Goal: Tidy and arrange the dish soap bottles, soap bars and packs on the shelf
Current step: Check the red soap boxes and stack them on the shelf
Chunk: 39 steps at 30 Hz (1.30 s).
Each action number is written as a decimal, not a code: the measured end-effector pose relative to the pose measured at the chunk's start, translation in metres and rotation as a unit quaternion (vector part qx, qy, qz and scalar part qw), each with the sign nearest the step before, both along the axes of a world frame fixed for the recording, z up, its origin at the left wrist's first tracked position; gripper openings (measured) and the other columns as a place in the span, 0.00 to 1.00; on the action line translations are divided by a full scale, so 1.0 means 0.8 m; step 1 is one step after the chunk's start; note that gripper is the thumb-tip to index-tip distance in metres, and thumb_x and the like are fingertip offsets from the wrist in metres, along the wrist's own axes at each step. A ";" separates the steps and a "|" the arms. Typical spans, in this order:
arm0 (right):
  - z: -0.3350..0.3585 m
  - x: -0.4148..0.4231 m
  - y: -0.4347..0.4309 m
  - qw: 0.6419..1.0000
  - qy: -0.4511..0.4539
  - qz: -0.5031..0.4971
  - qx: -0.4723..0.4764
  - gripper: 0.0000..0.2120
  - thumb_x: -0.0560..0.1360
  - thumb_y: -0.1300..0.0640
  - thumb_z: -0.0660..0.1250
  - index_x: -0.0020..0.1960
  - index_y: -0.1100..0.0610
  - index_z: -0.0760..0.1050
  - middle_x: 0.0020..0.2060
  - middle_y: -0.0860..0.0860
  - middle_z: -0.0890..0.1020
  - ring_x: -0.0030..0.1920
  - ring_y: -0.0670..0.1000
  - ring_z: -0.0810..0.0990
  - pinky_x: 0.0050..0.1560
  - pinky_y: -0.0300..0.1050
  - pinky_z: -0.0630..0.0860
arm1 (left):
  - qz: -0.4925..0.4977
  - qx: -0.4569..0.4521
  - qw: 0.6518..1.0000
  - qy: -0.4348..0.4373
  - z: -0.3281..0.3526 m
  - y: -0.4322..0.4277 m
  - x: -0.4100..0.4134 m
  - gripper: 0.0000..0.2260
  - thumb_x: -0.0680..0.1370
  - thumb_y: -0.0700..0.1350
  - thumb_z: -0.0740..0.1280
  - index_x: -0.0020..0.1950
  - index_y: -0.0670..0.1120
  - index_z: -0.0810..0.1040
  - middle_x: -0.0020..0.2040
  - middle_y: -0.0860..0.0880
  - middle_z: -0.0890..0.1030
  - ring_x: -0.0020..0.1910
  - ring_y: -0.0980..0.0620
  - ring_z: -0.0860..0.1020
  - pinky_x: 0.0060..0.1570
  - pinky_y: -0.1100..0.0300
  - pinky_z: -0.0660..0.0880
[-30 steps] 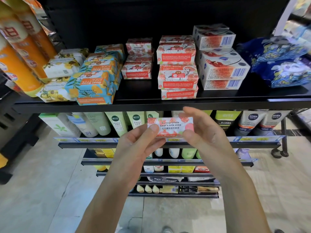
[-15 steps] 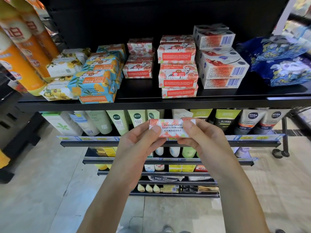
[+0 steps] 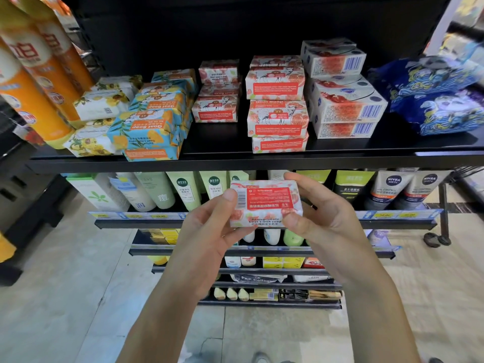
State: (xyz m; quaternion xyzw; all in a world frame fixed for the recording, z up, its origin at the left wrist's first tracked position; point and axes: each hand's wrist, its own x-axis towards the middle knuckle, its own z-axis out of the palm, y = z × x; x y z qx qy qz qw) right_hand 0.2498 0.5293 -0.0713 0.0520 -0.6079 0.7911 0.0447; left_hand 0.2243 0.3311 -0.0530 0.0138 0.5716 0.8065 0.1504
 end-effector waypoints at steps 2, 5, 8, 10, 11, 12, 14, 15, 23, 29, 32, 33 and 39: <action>-0.001 0.001 -0.001 1.000 0.005 0.003 0.015 0.31 0.70 0.62 0.76 0.71 0.55 0.74 0.65 0.55 0.81 0.64 0.55 0.80 0.66 0.55 0.77 | -0.005 -0.007 1.000 0.004 -0.001 -0.001 0.000 0.21 0.76 0.52 0.66 0.61 0.38 0.82 0.56 0.42 0.86 0.58 0.46 0.84 0.57 0.56 0.81; -0.002 0.000 -0.002 0.999 0.012 0.018 0.025 0.31 0.71 0.65 0.74 0.72 0.54 0.73 0.66 0.54 0.80 0.65 0.56 0.79 0.66 0.55 0.77 | -0.006 -0.017 1.000 0.005 -0.003 -0.004 -0.003 0.20 0.76 0.49 0.68 0.63 0.38 0.80 0.56 0.41 0.86 0.58 0.45 0.84 0.57 0.55 0.82; -0.002 0.000 -0.001 0.999 0.006 0.036 0.025 0.32 0.72 0.64 0.73 0.74 0.53 0.71 0.69 0.52 0.78 0.68 0.55 0.77 0.69 0.56 0.75 | -0.005 -0.017 1.000 0.006 -0.004 -0.006 -0.003 0.22 0.76 0.48 0.69 0.67 0.38 0.78 0.58 0.41 0.86 0.59 0.44 0.84 0.60 0.51 0.81; -0.001 0.000 -0.002 0.999 -0.009 0.043 0.024 0.33 0.73 0.61 0.74 0.75 0.51 0.70 0.69 0.50 0.78 0.69 0.54 0.77 0.69 0.54 0.75 | -0.001 -0.012 1.000 0.009 -0.004 -0.007 -0.003 0.22 0.76 0.46 0.69 0.67 0.38 0.78 0.58 0.41 0.85 0.58 0.44 0.84 0.61 0.51 0.80; 0.000 0.000 -0.004 0.999 -0.026 0.035 0.020 0.32 0.73 0.59 0.76 0.75 0.50 0.70 0.69 0.49 0.79 0.69 0.54 0.78 0.67 0.53 0.76 | 0.003 -0.011 1.000 0.010 -0.005 -0.007 -0.003 0.22 0.76 0.46 0.69 0.68 0.38 0.77 0.58 0.41 0.86 0.58 0.44 0.84 0.61 0.51 0.80; 0.001 -0.002 -0.006 0.999 -0.048 0.022 0.012 0.32 0.73 0.55 0.77 0.74 0.49 0.71 0.67 0.49 0.80 0.67 0.53 0.79 0.64 0.51 0.78 | 0.006 -0.011 1.000 0.012 -0.005 -0.007 -0.003 0.22 0.75 0.45 0.69 0.68 0.38 0.77 0.58 0.41 0.86 0.58 0.44 0.84 0.60 0.51 0.80; 0.001 -0.004 -0.011 0.996 -0.086 -0.006 0.000 0.31 0.70 0.49 0.76 0.72 0.52 0.74 0.61 0.52 0.84 0.61 0.53 0.83 0.57 0.48 0.81 | 0.010 -0.011 1.000 0.014 -0.006 -0.007 -0.003 0.23 0.75 0.45 0.70 0.68 0.38 0.77 0.57 0.41 0.86 0.58 0.44 0.84 0.60 0.51 0.81; 0.000 -0.005 -0.012 0.995 -0.096 -0.018 0.002 0.31 0.69 0.47 0.74 0.70 0.53 0.76 0.58 0.53 0.85 0.58 0.53 0.85 0.55 0.46 0.82 | 0.009 -0.011 1.000 0.016 -0.005 -0.007 -0.003 0.23 0.74 0.45 0.70 0.68 0.38 0.77 0.57 0.41 0.86 0.57 0.44 0.85 0.60 0.51 0.81; 0.001 -0.004 -0.013 0.995 -0.091 -0.034 0.009 0.20 0.71 0.49 0.72 0.60 0.57 0.82 0.49 0.54 0.87 0.49 0.51 0.86 0.46 0.41 0.82 | 0.000 -0.030 0.999 0.030 -0.007 -0.008 -0.004 0.22 0.75 0.43 0.70 0.70 0.41 0.77 0.57 0.41 0.86 0.58 0.44 0.84 0.60 0.54 0.81; -0.004 -0.004 -0.011 0.996 -0.079 -0.046 0.005 0.18 0.72 0.48 0.77 0.59 0.53 0.84 0.54 0.57 0.86 0.56 0.57 0.84 0.59 0.51 0.80 | -0.006 -0.031 0.999 0.028 -0.007 -0.009 -0.004 0.24 0.74 0.43 0.70 0.70 0.46 0.76 0.57 0.43 0.86 0.56 0.46 0.84 0.62 0.50 0.78; -0.007 -0.004 -0.010 0.997 -0.062 -0.044 0.011 0.18 0.71 0.48 0.77 0.60 0.50 0.84 0.55 0.56 0.86 0.58 0.57 0.84 0.63 0.53 0.77 | -0.004 -0.036 0.999 0.031 -0.005 -0.008 -0.004 0.23 0.74 0.43 0.70 0.69 0.48 0.77 0.57 0.45 0.86 0.57 0.47 0.84 0.64 0.49 0.76; -0.007 -0.004 -0.009 0.998 -0.053 -0.041 0.009 0.18 0.71 0.50 0.77 0.60 0.51 0.83 0.55 0.55 0.86 0.57 0.55 0.84 0.61 0.51 0.77 | -0.004 -0.040 0.999 0.032 -0.005 -0.007 -0.004 0.22 0.74 0.44 0.70 0.69 0.48 0.77 0.57 0.45 0.86 0.57 0.48 0.84 0.64 0.50 0.76; -0.010 -0.004 -0.004 0.999 0.012 -0.031 0.034 0.22 0.72 0.59 0.73 0.66 0.57 0.77 0.59 0.54 0.85 0.62 0.56 0.83 0.62 0.50 0.79 | -0.027 -0.041 0.999 0.016 -0.002 -0.009 -0.004 0.21 0.80 0.55 0.67 0.67 0.41 0.79 0.61 0.42 0.84 0.63 0.46 0.82 0.66 0.49 0.77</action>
